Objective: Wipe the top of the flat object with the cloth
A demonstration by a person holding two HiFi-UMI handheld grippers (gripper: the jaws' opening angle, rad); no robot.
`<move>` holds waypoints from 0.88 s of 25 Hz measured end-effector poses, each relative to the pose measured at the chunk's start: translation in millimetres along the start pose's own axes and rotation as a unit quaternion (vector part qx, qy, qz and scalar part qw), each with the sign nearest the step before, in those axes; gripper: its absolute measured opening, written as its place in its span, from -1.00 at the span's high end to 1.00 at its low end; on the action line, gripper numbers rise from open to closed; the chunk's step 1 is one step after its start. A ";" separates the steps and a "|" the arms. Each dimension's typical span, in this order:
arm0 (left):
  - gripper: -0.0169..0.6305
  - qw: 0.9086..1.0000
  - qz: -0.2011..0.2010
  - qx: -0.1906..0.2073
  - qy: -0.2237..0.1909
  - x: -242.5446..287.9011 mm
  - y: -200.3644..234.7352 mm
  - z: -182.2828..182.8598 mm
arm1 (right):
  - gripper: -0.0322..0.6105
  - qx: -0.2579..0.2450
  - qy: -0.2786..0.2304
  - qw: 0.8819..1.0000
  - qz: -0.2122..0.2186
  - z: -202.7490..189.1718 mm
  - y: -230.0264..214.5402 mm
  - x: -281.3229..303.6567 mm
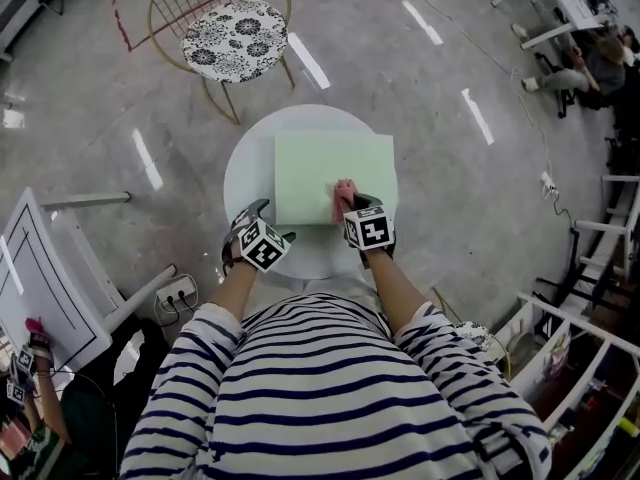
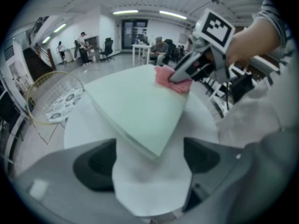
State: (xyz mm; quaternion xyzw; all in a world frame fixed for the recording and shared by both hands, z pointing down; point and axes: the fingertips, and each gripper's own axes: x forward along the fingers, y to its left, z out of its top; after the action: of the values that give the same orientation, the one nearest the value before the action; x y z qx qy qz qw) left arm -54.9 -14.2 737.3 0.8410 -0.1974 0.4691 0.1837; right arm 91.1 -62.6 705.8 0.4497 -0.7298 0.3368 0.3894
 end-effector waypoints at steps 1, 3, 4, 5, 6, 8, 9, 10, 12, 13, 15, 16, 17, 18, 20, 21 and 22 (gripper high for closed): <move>-0.46 1.000 0.001 -0.001 -0.002 -1.6 0.4 -0.9 | 0.72 -0.004 -0.001 1.000 0.004 3.0 6.9 2.3; -0.46 1.000 0.002 -0.002 -0.004 -4.7 1.4 -3.5 | 0.72 -0.014 -0.003 1.000 0.014 9.1 21.9 7.5; -0.46 1.000 0.002 -0.003 -0.005 -6.3 2.0 -5.1 | 0.72 -0.019 -0.004 1.000 0.019 12.2 30.0 10.2; -0.46 1.000 0.003 -0.004 -0.006 -7.9 2.4 -6.8 | 0.72 -0.025 -0.005 0.999 0.025 15.0 38.4 12.9; -0.46 1.000 0.003 -0.005 -0.006 -9.7 3.0 -8.6 | 0.72 -0.031 -0.006 0.999 0.031 17.6 46.8 15.6; -0.46 1.000 0.006 -0.008 -0.008 -13.7 4.7 -12.7 | 0.72 -0.042 -0.008 0.998 0.042 22.3 63.3 20.8; -0.46 1.000 0.007 -0.009 -0.009 -15.8 5.5 -15.0 | 0.72 -0.047 -0.009 0.998 0.048 24.2 71.2 23.2; -0.46 1.000 0.009 -0.011 -0.010 -17.9 6.3 -17.5 | 0.72 -0.053 -0.009 0.997 0.054 25.6 78.9 25.4; -0.46 1.000 0.013 -0.014 -0.010 -22.2 8.1 -22.7 | 0.72 -0.065 -0.010 0.996 0.064 28.0 93.3 29.2; -0.46 1.000 0.014 -0.015 -0.011 -24.5 9.3 -25.1 | 0.72 -0.071 -0.010 0.995 0.069 29.1 100.0 30.9; -0.46 1.000 0.018 -0.017 -0.011 -29.7 12.1 -29.0 | 0.72 -0.080 -0.010 0.994 0.078 31.3 112.2 33.5; -0.46 1.000 0.020 -0.018 -0.012 -32.3 13.5 -30.5 | 0.72 -0.084 -0.010 0.993 0.082 32.1 117.7 34.4; -0.46 1.000 0.021 -0.019 -0.012 -34.8 14.9 -31.9 | 0.72 -0.087 -0.010 0.992 0.086 32.7 123.1 35.3; -0.46 0.999 0.023 -0.020 -0.013 -37.0 16.4 -32.9 | 0.72 -0.091 -0.010 0.992 0.091 33.0 128.7 36.3; -0.45 0.999 0.025 -0.020 -0.016 -40.8 19.2 -34.0 | 0.72 -0.097 -0.009 0.990 0.105 32.9 140.4 38.3; -0.46 0.999 0.025 -0.019 -0.018 -42.7 20.3 -34.0 | 0.72 -0.101 -0.008 0.988 0.113 32.2 146.8 38.9; -0.46 0.999 0.025 -0.019 -0.021 -45.1 21.0 -33.7 | 0.72 -0.104 -0.007 0.987 0.124 30.9 153.5 39.0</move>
State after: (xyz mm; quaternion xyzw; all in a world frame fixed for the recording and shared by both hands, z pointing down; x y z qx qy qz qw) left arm -111.3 -8.3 717.7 0.8416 -0.2313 0.4523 0.1835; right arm -69.6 -47.4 703.5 0.3149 -0.8136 0.3018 0.3844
